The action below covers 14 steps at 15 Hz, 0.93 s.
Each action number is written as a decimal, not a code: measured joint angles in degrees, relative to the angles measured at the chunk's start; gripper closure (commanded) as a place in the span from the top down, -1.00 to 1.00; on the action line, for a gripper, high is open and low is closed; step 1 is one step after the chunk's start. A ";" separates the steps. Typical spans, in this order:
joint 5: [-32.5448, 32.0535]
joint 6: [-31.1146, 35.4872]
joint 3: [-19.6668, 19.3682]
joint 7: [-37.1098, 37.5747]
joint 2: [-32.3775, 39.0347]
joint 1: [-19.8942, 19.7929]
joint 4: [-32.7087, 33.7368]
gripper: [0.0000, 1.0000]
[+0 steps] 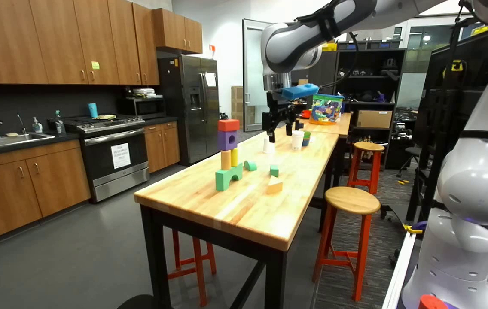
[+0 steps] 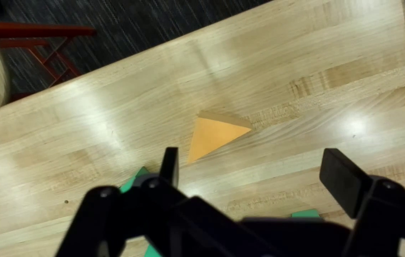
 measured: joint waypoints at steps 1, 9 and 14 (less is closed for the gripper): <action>0.00 0.00 0.00 -0.62 -0.04 0.00 -0.05 1.00; 0.00 0.12 0.02 -6.74 -2.38 0.11 -1.42 1.00; 2.71 0.02 -0.25 -12.09 -5.83 0.51 -3.81 1.00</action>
